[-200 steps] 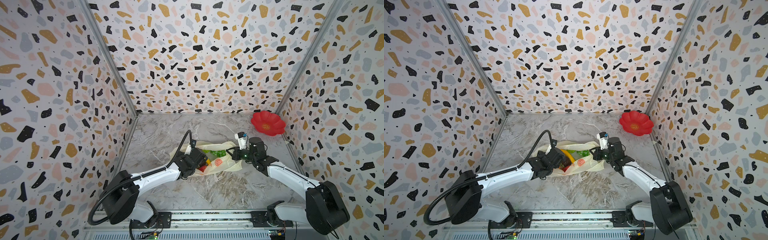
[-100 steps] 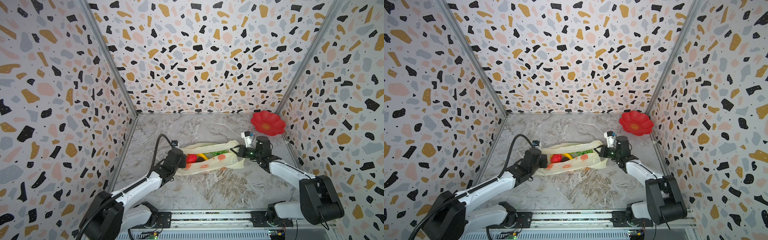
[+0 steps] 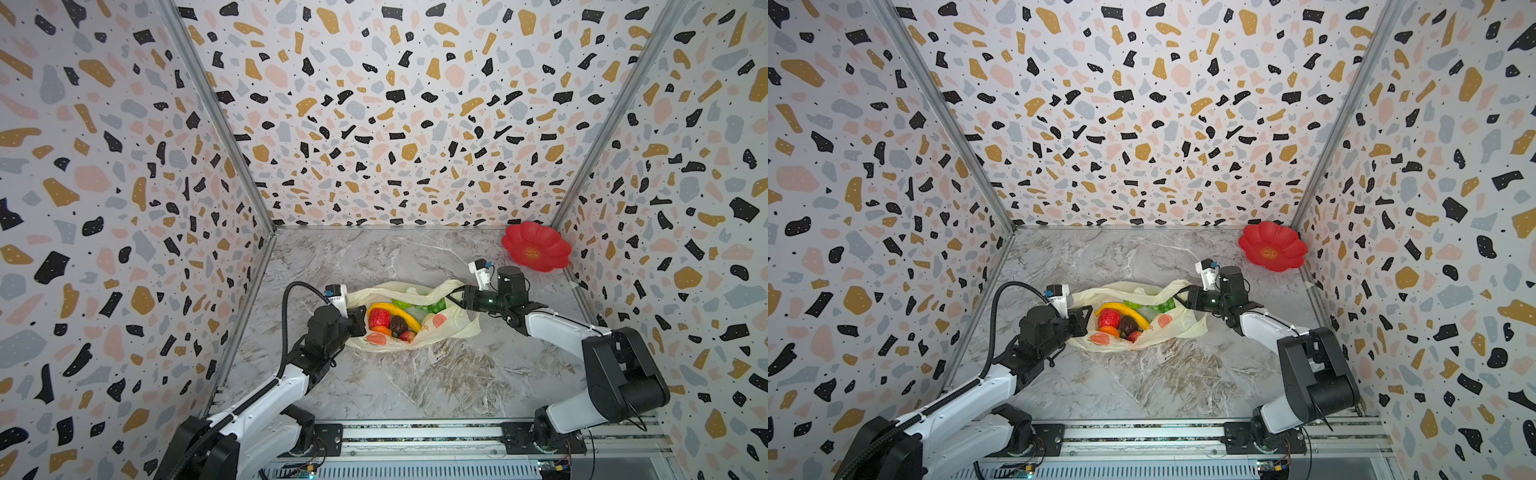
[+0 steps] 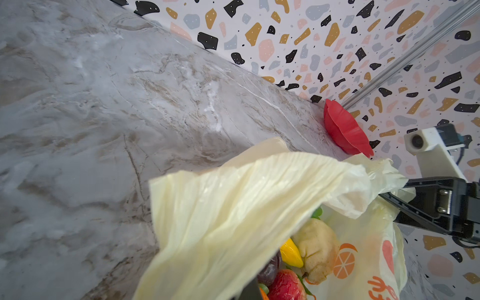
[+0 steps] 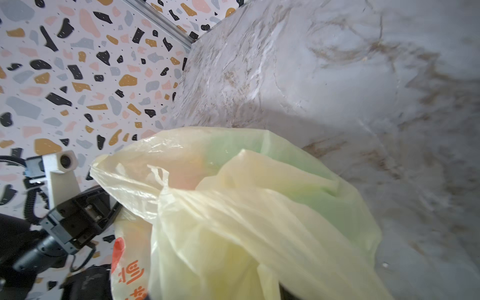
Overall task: Take fruits out of the plastic bag
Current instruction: Spread open the plastic bag at the center of the table.
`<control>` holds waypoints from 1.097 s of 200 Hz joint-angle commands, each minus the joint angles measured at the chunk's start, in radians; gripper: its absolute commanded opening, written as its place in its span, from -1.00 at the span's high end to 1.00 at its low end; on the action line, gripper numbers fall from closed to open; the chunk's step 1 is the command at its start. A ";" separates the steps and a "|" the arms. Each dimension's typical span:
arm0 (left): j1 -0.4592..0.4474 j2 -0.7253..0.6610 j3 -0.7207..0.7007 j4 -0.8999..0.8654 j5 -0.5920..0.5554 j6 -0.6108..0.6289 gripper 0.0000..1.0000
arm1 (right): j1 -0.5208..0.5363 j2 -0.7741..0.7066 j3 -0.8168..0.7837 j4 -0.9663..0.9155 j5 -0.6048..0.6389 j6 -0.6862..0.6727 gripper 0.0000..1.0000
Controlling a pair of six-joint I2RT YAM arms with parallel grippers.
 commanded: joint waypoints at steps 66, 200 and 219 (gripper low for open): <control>-0.068 0.008 0.051 -0.013 -0.115 0.001 1.00 | 0.076 -0.233 0.094 -0.450 0.355 -0.209 -0.72; -0.163 0.010 0.043 0.000 -0.181 -0.016 1.00 | 0.347 -0.274 0.069 -0.492 0.694 -0.088 -0.57; -0.182 0.010 0.040 0.009 -0.153 0.013 1.00 | 0.346 -0.205 0.085 -0.490 0.742 -0.099 -0.58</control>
